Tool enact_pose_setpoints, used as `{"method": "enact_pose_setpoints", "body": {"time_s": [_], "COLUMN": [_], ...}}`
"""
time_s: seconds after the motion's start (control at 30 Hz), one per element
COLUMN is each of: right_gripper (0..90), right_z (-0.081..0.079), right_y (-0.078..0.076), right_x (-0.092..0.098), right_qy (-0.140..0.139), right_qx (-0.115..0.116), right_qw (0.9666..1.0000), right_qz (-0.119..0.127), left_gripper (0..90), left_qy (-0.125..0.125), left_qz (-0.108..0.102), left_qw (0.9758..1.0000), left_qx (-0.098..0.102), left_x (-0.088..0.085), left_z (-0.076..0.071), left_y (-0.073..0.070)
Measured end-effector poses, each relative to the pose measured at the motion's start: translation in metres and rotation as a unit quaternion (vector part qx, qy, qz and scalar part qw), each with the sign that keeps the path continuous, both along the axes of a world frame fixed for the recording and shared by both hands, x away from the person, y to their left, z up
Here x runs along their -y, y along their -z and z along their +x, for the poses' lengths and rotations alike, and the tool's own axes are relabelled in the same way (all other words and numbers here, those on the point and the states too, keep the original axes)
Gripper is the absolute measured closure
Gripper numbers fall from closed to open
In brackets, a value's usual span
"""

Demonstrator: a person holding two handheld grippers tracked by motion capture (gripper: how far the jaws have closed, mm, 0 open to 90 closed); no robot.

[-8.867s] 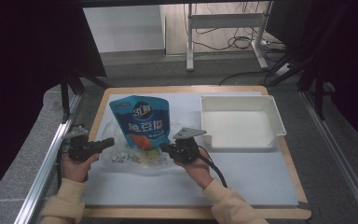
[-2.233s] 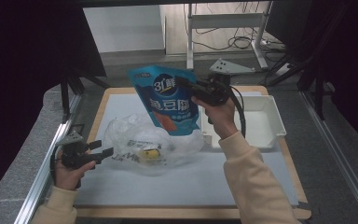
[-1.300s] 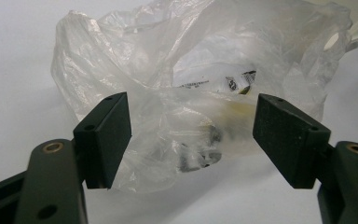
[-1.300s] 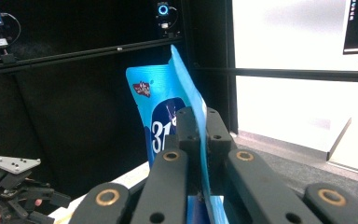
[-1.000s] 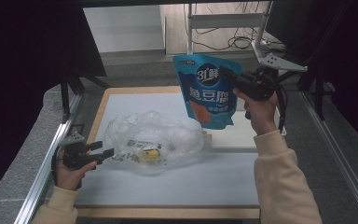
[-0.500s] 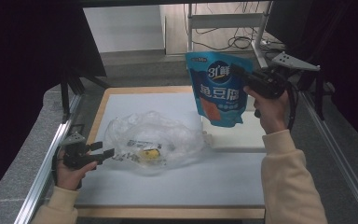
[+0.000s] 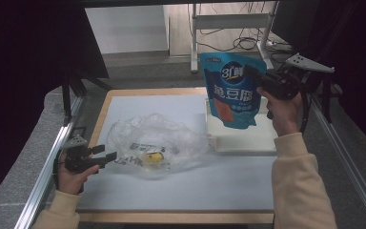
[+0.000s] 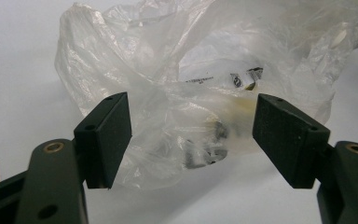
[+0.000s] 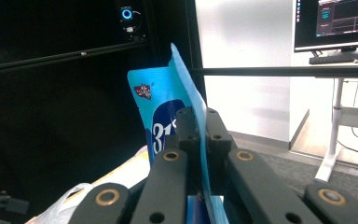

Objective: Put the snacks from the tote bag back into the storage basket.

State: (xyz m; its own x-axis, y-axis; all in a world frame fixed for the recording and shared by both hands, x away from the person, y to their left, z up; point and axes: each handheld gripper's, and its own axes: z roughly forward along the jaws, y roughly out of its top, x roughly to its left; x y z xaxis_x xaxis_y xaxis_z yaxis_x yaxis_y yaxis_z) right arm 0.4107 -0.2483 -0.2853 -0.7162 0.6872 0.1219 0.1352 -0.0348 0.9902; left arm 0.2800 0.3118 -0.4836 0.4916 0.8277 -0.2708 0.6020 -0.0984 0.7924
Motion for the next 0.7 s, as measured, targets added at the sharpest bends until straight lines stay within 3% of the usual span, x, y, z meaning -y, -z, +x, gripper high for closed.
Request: {"method": "enact_pose_setpoints", "body": {"time_s": [0.4,0.7], "right_gripper": [87.7,87.7], "right_z": [0.009,0.024], "right_y": [0.008,0.027], "right_x": [0.004,0.005], "right_qy": [0.008,0.011], "right_qx": [-0.013,-0.036], "right_qw": [0.9999,0.9992], "right_qz": [-0.008,-0.010], "left_gripper": [28.2,28.2], "left_qy": [-0.002,-0.002], "left_qz": [0.000,0.000], "left_qw": [1.0000,1.0000], "left_qx": [0.001,0.000], "left_x": [0.000,-0.001], "left_z": [-0.001,0.000], "left_y": [0.000,0.000]}}
